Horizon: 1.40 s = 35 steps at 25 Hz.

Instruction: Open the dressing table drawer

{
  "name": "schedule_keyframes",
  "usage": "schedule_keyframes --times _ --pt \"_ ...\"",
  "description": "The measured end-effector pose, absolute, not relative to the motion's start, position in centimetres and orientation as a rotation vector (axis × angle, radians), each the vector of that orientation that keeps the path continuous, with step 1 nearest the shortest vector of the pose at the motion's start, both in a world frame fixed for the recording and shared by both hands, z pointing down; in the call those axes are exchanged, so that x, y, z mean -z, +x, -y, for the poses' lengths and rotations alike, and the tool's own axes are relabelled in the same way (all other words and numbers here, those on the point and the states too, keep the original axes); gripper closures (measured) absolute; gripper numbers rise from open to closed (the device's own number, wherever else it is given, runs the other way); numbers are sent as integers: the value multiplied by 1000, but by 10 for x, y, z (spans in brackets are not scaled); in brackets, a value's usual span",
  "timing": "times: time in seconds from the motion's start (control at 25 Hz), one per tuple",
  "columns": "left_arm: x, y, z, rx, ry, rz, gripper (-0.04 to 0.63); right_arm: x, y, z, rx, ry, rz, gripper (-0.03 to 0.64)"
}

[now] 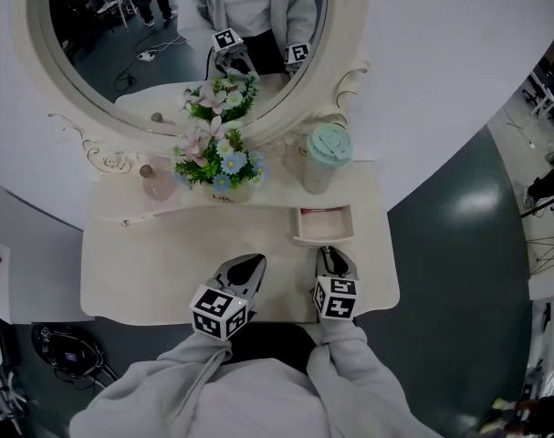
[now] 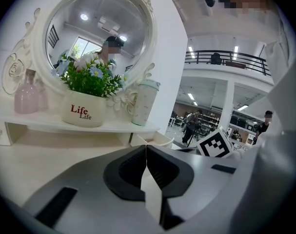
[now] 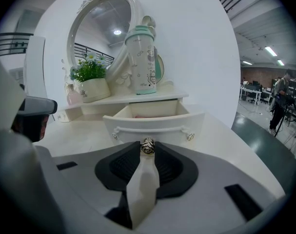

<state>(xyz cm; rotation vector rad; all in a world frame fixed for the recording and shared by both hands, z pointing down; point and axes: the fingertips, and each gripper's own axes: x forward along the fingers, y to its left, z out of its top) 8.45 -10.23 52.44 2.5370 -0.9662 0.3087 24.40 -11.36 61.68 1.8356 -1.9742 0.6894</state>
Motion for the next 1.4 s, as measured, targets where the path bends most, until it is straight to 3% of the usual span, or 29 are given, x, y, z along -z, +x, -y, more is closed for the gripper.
schedule_keyframes --times 0.76,1.4 --pt "-520 82 103 -300 2547 952 580 -601 245 114 -734 1897 2013 502" --pt "-505 94 93 -308 2646 908 580 -516 245 84 -607 1978 2161 469"
